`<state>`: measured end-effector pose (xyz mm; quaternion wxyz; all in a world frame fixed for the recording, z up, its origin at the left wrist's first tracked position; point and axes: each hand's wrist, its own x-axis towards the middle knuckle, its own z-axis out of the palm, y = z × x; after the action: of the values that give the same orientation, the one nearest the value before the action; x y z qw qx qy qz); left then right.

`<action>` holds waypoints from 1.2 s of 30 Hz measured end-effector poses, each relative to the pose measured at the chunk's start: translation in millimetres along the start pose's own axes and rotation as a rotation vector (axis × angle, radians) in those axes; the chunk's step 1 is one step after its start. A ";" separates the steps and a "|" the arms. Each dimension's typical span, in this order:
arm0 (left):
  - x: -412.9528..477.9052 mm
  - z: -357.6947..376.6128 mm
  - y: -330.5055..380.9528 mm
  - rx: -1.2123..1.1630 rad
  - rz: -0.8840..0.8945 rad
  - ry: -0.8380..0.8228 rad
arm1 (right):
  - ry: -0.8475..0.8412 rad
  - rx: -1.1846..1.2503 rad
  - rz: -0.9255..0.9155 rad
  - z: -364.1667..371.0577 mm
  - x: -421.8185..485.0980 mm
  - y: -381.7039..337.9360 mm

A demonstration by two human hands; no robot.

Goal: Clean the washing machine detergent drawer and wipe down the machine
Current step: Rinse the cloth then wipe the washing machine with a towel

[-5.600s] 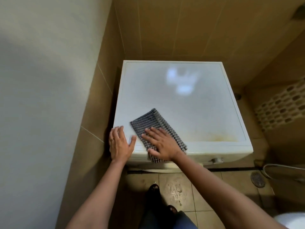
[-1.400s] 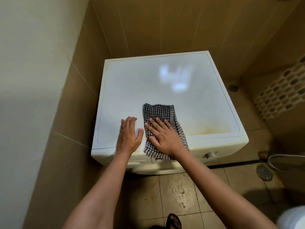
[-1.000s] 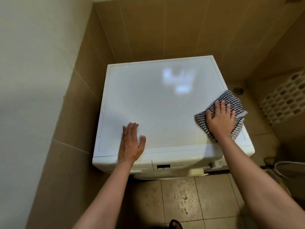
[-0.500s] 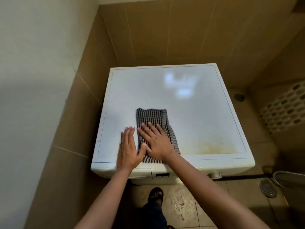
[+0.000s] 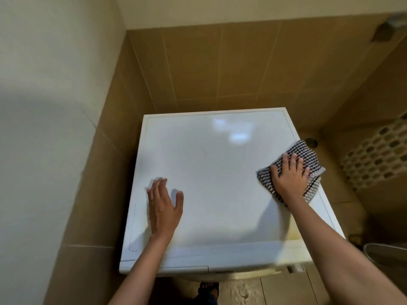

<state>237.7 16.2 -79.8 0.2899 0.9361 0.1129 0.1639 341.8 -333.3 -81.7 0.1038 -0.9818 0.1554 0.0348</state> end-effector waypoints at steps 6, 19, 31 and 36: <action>57.5 1.5 -32.8 -0.021 -0.088 0.055 | -0.038 0.021 -0.205 23.8 29.9 -130.0; 16.8 -27.4 -58.9 -0.145 -0.265 0.115 | -0.257 -0.075 -0.982 65.4 -111.5 -286.4; -74.2 -39.1 -18.4 -0.062 -0.229 0.053 | -0.311 -0.133 -1.223 55.2 -218.8 -165.8; -101.6 -28.2 2.6 -0.057 -0.138 -0.058 | -0.242 -0.276 -1.172 41.7 -214.9 -76.3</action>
<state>133.9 -2.9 -80.9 0.3301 0.9219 0.1641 0.1194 160.2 -189.4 -86.0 -0.0053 -0.8974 -0.4289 0.1031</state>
